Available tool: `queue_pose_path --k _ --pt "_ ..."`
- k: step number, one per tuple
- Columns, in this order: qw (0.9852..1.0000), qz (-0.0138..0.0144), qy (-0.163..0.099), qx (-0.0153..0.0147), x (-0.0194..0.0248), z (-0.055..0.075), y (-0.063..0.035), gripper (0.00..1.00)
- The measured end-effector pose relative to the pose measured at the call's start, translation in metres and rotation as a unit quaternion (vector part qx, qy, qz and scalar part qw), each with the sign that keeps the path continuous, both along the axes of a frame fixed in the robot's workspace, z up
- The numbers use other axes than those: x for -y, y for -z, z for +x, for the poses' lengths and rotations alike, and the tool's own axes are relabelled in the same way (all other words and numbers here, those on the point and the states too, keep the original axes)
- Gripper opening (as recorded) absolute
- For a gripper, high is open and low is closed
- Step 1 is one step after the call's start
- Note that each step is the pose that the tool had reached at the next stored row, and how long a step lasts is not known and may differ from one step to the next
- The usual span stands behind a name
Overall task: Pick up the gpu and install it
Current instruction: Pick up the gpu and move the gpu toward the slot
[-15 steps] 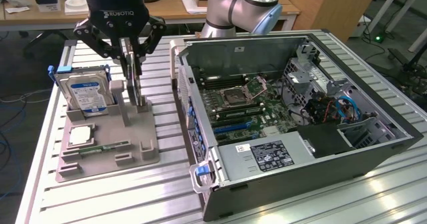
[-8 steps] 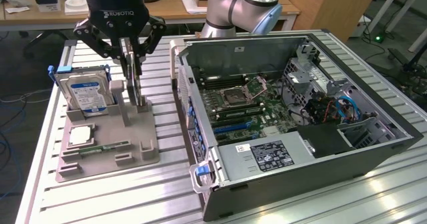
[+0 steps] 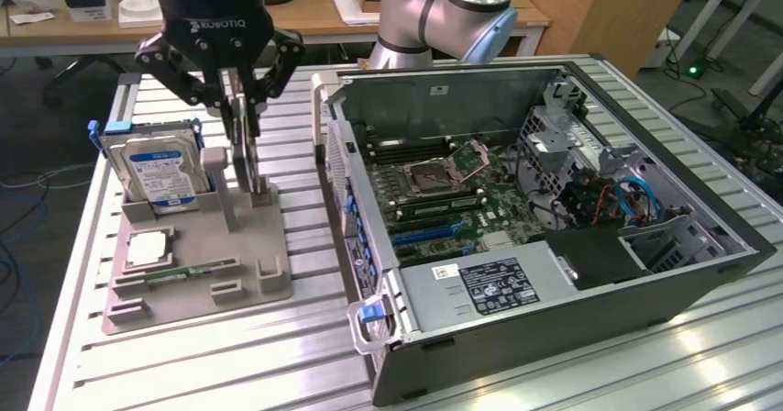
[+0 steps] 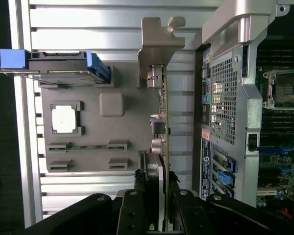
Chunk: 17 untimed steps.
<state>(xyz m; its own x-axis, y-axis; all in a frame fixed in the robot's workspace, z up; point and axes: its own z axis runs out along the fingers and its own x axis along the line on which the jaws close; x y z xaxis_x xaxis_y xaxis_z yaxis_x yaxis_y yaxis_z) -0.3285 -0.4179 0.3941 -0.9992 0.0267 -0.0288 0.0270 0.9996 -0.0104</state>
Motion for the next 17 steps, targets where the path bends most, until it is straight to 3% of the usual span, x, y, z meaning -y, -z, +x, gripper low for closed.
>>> queue_pose_path --k 3,4,17 --pt "0.9999 0.0114 0.000 0.0001 0.0000 0.000 -0.0007 0.27" --pt "0.9999 0.0136 0.000 0.0001 0.0000 0.000 -0.0010 0.27" --pt "0.9999 0.0138 -0.001 0.0001 0.0000 0.000 -0.0125 0.27"
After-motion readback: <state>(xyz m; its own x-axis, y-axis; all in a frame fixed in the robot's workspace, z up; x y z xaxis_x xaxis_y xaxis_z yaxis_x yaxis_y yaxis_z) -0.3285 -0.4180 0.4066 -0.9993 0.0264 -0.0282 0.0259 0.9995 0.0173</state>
